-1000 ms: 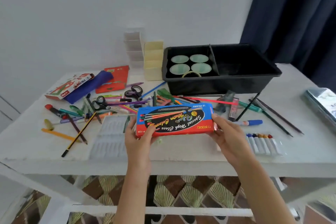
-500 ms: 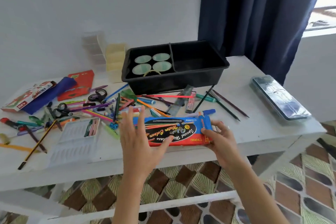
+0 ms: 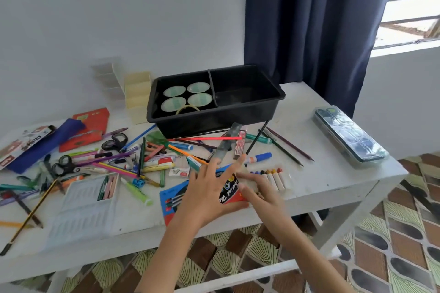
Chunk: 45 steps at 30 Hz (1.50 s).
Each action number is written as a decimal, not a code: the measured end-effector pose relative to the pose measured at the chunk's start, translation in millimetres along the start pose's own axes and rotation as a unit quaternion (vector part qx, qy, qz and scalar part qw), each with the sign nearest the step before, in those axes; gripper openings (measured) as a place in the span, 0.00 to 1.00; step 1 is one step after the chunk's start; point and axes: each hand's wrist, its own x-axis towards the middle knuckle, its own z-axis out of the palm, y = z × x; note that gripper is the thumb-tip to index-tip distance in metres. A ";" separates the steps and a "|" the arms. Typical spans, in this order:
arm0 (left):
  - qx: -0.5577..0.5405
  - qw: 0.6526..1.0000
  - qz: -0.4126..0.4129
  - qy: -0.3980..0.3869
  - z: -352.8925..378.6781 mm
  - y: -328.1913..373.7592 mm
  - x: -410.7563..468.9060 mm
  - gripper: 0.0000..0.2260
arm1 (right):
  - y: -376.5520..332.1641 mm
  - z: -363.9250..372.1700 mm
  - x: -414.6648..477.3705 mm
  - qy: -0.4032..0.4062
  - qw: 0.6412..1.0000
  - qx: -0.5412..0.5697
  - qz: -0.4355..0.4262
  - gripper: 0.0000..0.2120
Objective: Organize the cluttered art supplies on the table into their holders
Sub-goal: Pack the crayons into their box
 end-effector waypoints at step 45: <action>-0.093 0.990 -0.021 -0.105 0.9 -73.0 -16.3 0.38 | 26.6 -37.9 61.4 -0.137 0.882 -0.387 -0.232 0.20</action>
